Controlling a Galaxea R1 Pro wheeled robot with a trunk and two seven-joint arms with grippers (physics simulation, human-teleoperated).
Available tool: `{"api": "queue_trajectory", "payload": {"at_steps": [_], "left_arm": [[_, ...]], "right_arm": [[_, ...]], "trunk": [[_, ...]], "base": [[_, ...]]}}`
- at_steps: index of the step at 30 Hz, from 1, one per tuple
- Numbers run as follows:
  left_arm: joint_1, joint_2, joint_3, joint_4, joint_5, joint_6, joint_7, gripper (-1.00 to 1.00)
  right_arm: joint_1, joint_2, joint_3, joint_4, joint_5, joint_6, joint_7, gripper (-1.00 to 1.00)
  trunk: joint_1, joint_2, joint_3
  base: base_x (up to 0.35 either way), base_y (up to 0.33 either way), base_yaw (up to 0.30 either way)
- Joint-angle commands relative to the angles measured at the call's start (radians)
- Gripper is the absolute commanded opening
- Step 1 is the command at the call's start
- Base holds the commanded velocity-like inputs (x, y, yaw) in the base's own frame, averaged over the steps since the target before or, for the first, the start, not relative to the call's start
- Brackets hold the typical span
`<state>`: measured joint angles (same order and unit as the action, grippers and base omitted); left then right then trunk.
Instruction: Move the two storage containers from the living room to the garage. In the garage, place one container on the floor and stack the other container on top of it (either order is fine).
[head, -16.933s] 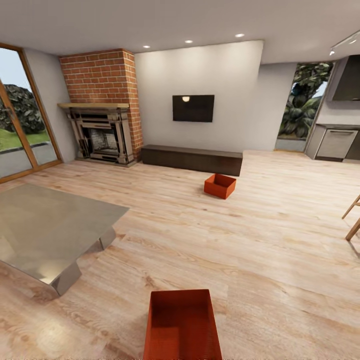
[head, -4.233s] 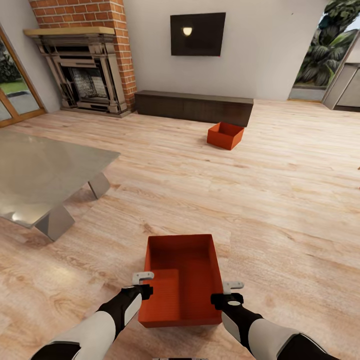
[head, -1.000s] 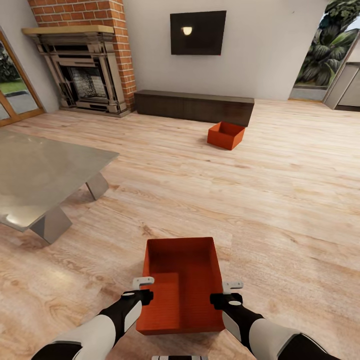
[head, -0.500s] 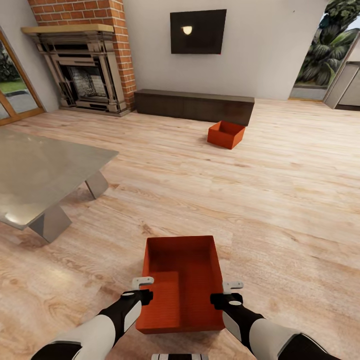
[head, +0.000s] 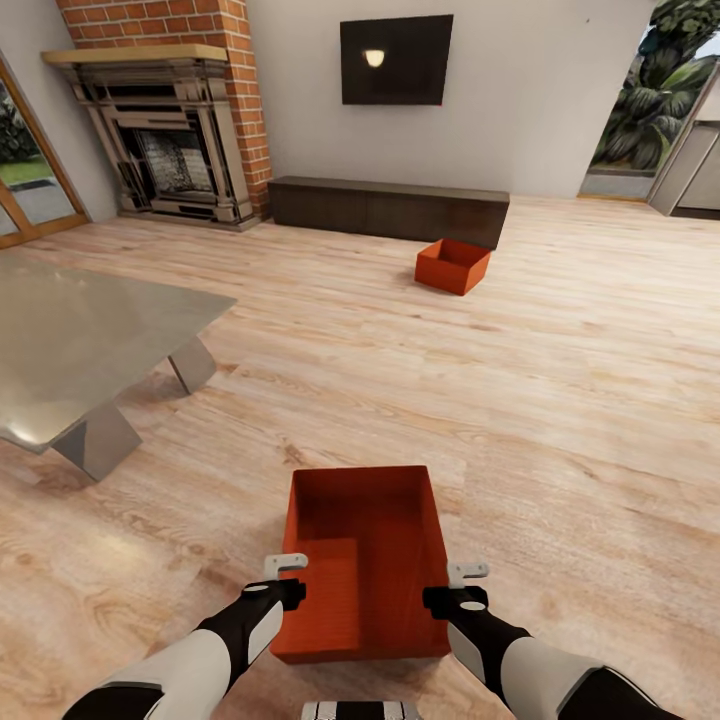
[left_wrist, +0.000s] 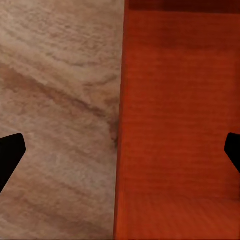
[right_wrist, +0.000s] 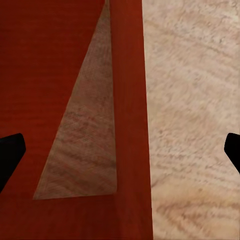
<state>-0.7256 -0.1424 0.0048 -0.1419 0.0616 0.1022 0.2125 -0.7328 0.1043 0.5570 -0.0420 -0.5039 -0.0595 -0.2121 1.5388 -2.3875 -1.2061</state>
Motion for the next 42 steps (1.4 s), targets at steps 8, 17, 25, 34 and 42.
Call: {"api": "queue_trajectory", "payload": {"at_steps": [8,17,25,34,42], "left_arm": [[0.0,0.0,0.0,-0.002,0.006,0.004,0.003,1.0],[0.0,0.0,0.001,-0.002,0.006,0.004,0.003,1.0],[0.0,0.0,0.001,-0.002,0.006,0.004,0.003,1.0],[0.0,0.0,0.001,-0.002,0.006,0.004,0.003,1.0],[0.0,0.0,0.001,-0.002,0.006,0.004,0.003,1.0]], "right_arm": [[0.0,0.0,0.008,0.001,-0.01,-0.003,-0.003,1.0],[0.0,0.0,0.008,0.001,-0.01,-0.003,-0.003,1.0],[0.0,-0.003,0.009,0.001,-0.01,-0.003,-0.003,1.0],[0.0,-0.019,0.009,0.001,-0.011,-0.003,-0.003,1.0],[0.0,-0.02,0.009,0.001,-0.011,-0.003,-0.003,1.0]], "trunk": [[0.011,-0.022,-0.01],[0.027,-0.05,-0.023],[0.027,-0.05,-0.023],[0.027,-0.05,-0.023],[0.031,-0.057,-0.026]], "base": [[0.0,0.0,0.0],[0.0,0.0,0.0],[0.0,0.0,0.0],[0.0,0.0,0.0],[0.0,0.0,0.0]]}}
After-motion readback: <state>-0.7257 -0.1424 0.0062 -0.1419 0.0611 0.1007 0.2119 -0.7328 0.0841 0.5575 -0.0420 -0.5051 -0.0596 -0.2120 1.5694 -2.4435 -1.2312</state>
